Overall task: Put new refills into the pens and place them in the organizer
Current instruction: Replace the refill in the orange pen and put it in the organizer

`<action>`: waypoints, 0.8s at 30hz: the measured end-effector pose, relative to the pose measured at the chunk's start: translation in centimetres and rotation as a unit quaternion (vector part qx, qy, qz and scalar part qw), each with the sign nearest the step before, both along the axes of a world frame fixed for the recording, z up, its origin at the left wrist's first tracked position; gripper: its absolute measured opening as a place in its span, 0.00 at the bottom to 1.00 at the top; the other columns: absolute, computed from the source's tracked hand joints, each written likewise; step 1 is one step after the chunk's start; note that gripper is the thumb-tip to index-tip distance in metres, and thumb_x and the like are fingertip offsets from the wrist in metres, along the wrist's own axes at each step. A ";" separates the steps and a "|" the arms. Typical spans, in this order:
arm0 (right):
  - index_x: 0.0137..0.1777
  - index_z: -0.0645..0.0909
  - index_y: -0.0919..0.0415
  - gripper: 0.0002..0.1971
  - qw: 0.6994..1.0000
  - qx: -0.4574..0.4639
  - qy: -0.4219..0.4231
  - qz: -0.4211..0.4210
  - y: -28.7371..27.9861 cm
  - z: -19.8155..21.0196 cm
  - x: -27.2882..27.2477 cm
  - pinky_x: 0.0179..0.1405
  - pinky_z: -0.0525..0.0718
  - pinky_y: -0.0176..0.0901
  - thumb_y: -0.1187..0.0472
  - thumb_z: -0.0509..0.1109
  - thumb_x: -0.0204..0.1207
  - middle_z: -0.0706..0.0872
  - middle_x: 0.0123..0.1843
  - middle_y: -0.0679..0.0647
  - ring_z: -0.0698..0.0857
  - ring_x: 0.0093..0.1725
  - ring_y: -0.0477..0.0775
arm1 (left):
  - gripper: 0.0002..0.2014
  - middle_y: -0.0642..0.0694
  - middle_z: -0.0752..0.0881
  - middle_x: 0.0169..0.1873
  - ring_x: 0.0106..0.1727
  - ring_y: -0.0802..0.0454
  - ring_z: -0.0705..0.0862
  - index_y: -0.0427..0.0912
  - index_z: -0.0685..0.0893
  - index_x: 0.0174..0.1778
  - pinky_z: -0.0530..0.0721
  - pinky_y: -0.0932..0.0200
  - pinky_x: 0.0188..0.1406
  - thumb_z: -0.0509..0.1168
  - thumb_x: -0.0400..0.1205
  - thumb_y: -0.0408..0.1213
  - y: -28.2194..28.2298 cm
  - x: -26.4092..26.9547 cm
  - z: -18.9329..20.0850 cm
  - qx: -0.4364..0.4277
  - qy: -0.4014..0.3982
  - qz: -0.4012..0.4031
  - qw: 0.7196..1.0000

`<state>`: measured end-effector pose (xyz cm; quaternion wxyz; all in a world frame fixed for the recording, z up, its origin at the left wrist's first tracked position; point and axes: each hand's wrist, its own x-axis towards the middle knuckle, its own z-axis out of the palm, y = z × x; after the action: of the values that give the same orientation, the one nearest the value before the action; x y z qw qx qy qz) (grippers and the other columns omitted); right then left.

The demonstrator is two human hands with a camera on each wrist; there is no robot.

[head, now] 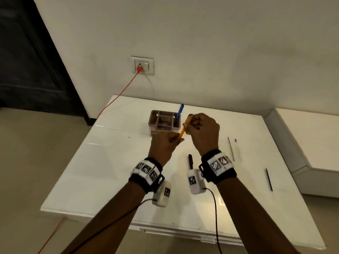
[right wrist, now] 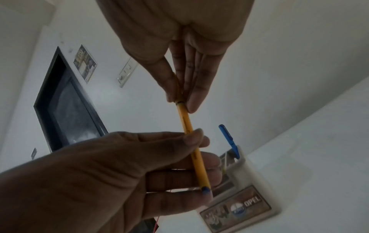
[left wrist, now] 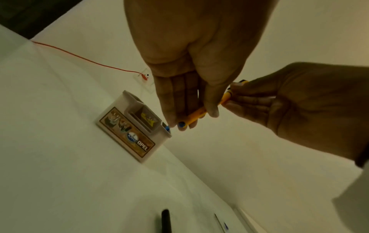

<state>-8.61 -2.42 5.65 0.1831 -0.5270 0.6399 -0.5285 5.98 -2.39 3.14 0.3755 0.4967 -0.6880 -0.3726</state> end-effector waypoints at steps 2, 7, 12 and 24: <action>0.43 0.87 0.60 0.08 0.999 -0.013 0.041 -0.013 -2.7 1.0 -0.2 0.44 0.92 0.59 0.60 0.83 0.68 0.92 0.34 0.50 0.92 0.35 0.54 | 0.08 0.39 0.93 0.43 0.43 0.49 0.85 0.32 0.94 0.48 0.85 0.57 0.52 0.75 0.81 0.34 -2.2 -0.5 1.2 -0.036 -0.029 -0.009 0.999; 0.45 0.86 0.66 0.09 0.996 -0.031 0.068 -0.038 -8.6 1.9 -0.6 0.42 0.91 0.47 0.64 0.83 0.72 0.92 0.36 0.55 0.90 0.35 0.54 | 0.11 0.38 0.92 0.55 0.56 0.42 0.89 0.35 0.93 0.54 0.80 0.64 0.54 0.66 0.81 0.25 -5.9 0.0 2.0 -0.064 -0.147 0.002 0.987; 0.43 0.85 0.69 0.09 0.994 0.044 0.089 -0.049 -12.4 -1.5 -0.9 0.43 0.90 0.53 0.66 0.82 0.71 0.91 0.39 0.62 0.89 0.38 0.61 | 0.11 0.44 0.90 0.55 0.55 0.42 0.88 0.41 0.88 0.59 0.79 0.56 0.47 0.65 0.84 0.35 -7.5 0.9 -1.2 -0.041 -0.259 0.025 0.965; 0.37 0.86 0.66 0.05 0.978 0.133 0.157 -0.041 -16.2 -5.4 -1.4 0.41 0.91 0.58 0.67 0.80 0.67 0.91 0.37 0.64 0.89 0.39 0.68 | 0.10 0.38 0.91 0.50 0.52 0.35 0.90 0.39 0.90 0.51 0.85 0.47 0.48 0.63 0.84 0.34 -10.8 3.0 -4.2 -0.071 -0.380 0.040 0.921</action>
<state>-10.00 -18.58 0.27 0.1266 -0.5478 0.7462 -0.3565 8.99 -13.23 -1.07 0.1348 0.6003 -0.7832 -0.0900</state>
